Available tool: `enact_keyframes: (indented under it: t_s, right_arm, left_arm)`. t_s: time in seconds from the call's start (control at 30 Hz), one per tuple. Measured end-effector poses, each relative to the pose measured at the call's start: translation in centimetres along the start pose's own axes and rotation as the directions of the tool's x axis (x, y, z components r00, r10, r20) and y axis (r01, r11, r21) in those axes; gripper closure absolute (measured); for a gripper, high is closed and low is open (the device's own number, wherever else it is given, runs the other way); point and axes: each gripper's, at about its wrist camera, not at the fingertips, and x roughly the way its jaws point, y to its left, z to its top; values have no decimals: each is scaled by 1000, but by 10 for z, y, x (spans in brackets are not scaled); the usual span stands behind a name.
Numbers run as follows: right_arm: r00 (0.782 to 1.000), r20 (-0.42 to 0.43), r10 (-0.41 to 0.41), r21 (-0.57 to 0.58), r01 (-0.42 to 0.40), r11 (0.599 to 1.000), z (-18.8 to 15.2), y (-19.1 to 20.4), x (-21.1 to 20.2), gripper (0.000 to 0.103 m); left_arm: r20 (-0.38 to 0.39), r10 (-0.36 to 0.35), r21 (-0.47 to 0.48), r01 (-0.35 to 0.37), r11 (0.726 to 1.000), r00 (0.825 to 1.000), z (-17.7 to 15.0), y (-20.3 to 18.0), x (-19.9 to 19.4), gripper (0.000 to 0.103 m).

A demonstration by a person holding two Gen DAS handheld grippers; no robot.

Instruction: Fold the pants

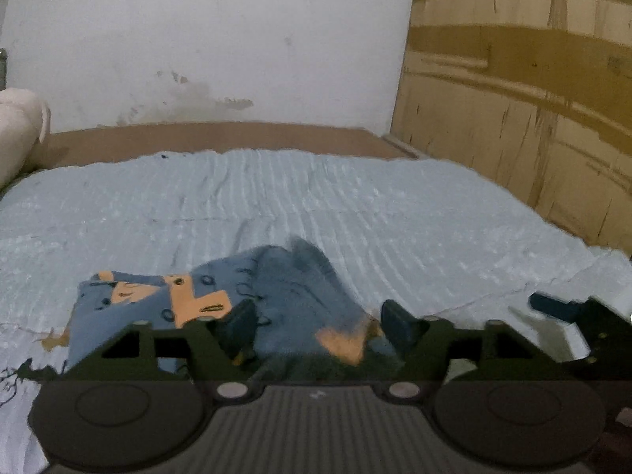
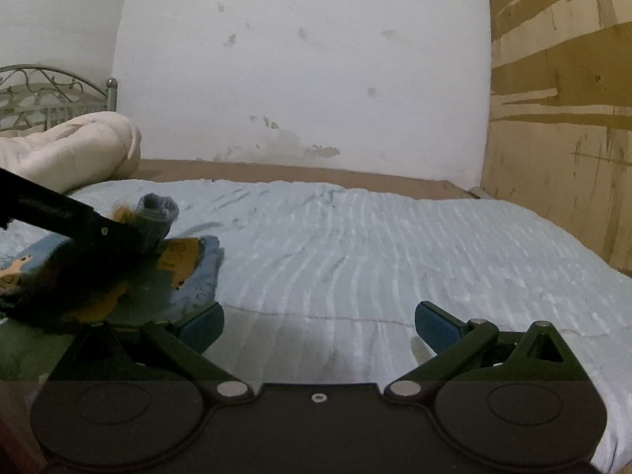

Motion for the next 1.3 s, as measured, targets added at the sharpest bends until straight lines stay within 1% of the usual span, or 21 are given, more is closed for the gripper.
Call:
enact_keyframes:
  t_s: [0.1, 0.13, 0.2, 0.27, 0.33, 0.43, 0.5, 0.57, 0.63, 0.7, 0.73, 0.77, 0.83, 0.93, 0.97, 1.0, 1.03, 1.07, 1.13, 1.23, 1.3]
  right_arm:
    - [1000, -10, 20, 7, -20, 1000, -2, 7, 2, 1]
    - [1000, -10, 28, 10, -28, 1000, -4, 9, -3, 1]
    - [998, -10, 57, 20, -57, 998, -3, 15, -3, 1]
    - [995, -16, 98, 38, -97, 995, 0, 21, -2, 1]
    - [987, -15, 161, 76, -159, 984, 5, 26, 0, 1]
    - [970, -8, 242, 121, -240, 963, 16, 33, 2, 1]
    - [956, -6, 294, 141, -290, 947, 24, 40, 6, 1]
    - [941, -13, 339, 155, -333, 930, 32, 46, 14, 1]
    - [924, -29, 381, 169, -371, 913, 41, 52, 20, 1]
    - [910, -53, 412, 187, -396, 899, 48, 58, 32, 2]
    - [905, -61, 422, 199, -403, 893, 51, 59, 37, 8]
    - [901, -79, 427, 215, -403, 890, 53, 61, 44, 11]
    - [899, -129, 419, 255, -379, 890, 52, 62, 57, 26]
    - [895, -175, 410, 305, -347, 887, 45, 62, 63, 44]
    - [897, -180, 404, 305, -339, 890, 43, 63, 63, 47]
    - [899, -181, 400, 300, -337, 893, 40, 63, 61, 53]
    - [898, -182, 401, 297, -339, 893, 39, 63, 60, 65]
    - [895, -178, 408, 301, -345, 889, 38, 62, 58, 68]
    - [899, -164, 406, 303, -346, 888, 39, 60, 53, 80]
    - [916, -126, 380, 275, -336, 901, 47, 58, 41, 82]
    - [928, -95, 359, 251, -327, 911, 55, 55, 32, 82]
  left_arm:
    - [15, 15, -57, -14, 998, 1000, 4, 14, -16, 17]
    - [22, 32, -87, -30, 996, 999, 6, 20, -22, 16]
    - [32, 93, -152, -87, 985, 995, 7, 37, -39, 9]
    - [21, 191, -208, -183, 961, 981, 4, 54, -53, 5]
    - [1, 262, -241, -254, 937, 965, 0, 69, -59, 4]
    - [-55, 342, -277, -343, 897, 938, -11, 93, -60, 3]
    - [-96, 359, -302, -371, 878, 928, -20, 104, -58, 3]
    - [-132, 350, -320, -374, 871, 927, -28, 110, -54, 3]
    - [-160, 332, -321, -367, 873, 930, -37, 111, -50, 3]
    - [-155, 337, -295, -369, 881, 929, -45, 104, -50, 1]
    - [-152, 339, -279, -369, 886, 928, -48, 101, -54, 1]
    - [-155, 335, -268, -366, 891, 929, -49, 99, -53, 1]
    - [-157, 320, -263, -352, 898, 934, -50, 96, -53, 1]
    - [-157, 313, -259, -345, 902, 937, -53, 94, -54, 2]
    - [-157, 310, -261, -342, 903, 938, -52, 94, -54, 2]
    - [-159, 308, -262, -341, 903, 938, -51, 94, -54, 2]
    - [-158, 304, -263, -336, 904, 940, -50, 93, -55, 3]
    - [-154, 296, -267, -329, 906, 943, -49, 93, -57, 4]
    - [-140, 278, -278, -307, 910, 950, -45, 92, -61, 6]
    - [-84, 263, -283, -276, 919, 961, -37, 88, -70, 5]
    - [-89, 260, -274, -275, 922, 962, -36, 86, -68, 4]
